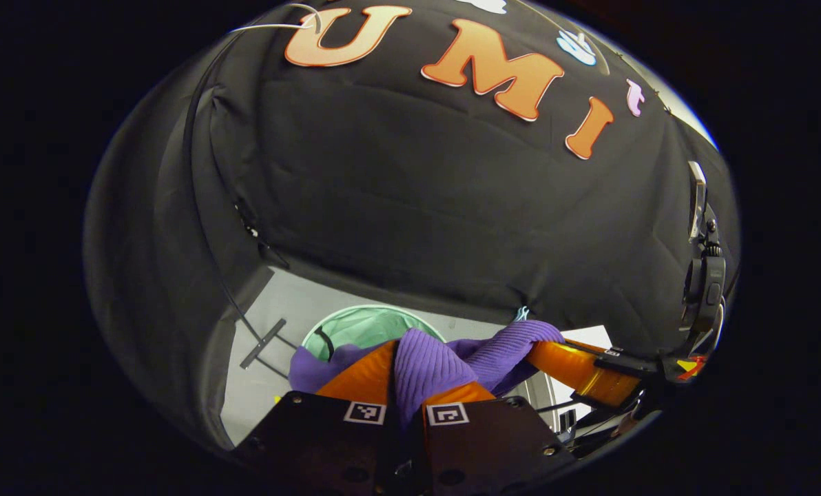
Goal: Grasp the clothes on the hanger with both hands and then place them into the laundry hamper below.
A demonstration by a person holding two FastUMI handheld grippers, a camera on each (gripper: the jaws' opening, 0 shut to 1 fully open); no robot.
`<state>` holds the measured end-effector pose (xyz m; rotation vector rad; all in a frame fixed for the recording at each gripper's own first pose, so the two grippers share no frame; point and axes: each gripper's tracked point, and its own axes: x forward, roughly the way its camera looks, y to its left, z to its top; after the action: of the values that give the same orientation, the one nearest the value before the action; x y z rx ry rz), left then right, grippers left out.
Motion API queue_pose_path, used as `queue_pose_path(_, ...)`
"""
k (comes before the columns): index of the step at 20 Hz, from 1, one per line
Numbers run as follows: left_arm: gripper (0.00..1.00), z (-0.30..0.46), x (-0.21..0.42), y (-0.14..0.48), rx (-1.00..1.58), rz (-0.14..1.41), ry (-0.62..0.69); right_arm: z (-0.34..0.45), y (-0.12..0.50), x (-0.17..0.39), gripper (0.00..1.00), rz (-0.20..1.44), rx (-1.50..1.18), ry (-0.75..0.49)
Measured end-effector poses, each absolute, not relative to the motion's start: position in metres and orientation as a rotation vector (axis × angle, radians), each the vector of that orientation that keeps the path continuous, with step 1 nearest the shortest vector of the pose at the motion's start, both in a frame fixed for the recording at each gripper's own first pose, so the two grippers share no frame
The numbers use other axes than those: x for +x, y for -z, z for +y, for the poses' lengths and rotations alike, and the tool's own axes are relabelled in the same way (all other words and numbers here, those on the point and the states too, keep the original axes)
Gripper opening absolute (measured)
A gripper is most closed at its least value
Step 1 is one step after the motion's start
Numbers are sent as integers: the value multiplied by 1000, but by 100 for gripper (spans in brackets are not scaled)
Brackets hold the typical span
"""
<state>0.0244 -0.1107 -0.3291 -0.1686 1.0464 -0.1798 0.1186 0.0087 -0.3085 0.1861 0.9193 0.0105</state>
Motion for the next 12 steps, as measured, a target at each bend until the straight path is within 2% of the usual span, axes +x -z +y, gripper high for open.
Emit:
queue_pose_path(3, 9, -106, 26, 337, -143, 1080, 162, 10, 320, 116, 18, 953, 170, -22)
queue_pose_path(4, 11, -100, 22, 342, -117, 1108, 143, 11, 320, 115, 34, 959, 160, -27)
queue_pose_path(8, 74, -91, 12, 361, -157, 1196, 70, 14, 316, 124, 100, 941, 94, -37)
queue_pose_path(9, 89, -88, 12, 361, -177, 1200, 50, 16, 318, 124, 98, 945, 86, -41)
queue_pose_path(10, 97, -84, 12, 361, -195, 1201, 37, 17, 318, 124, 98, 948, 83, -42)
queue_pose_path(12, 97, -80, 12, 360, -222, 1191, 33, 18, 318, 123, 99, 954, 84, -38)
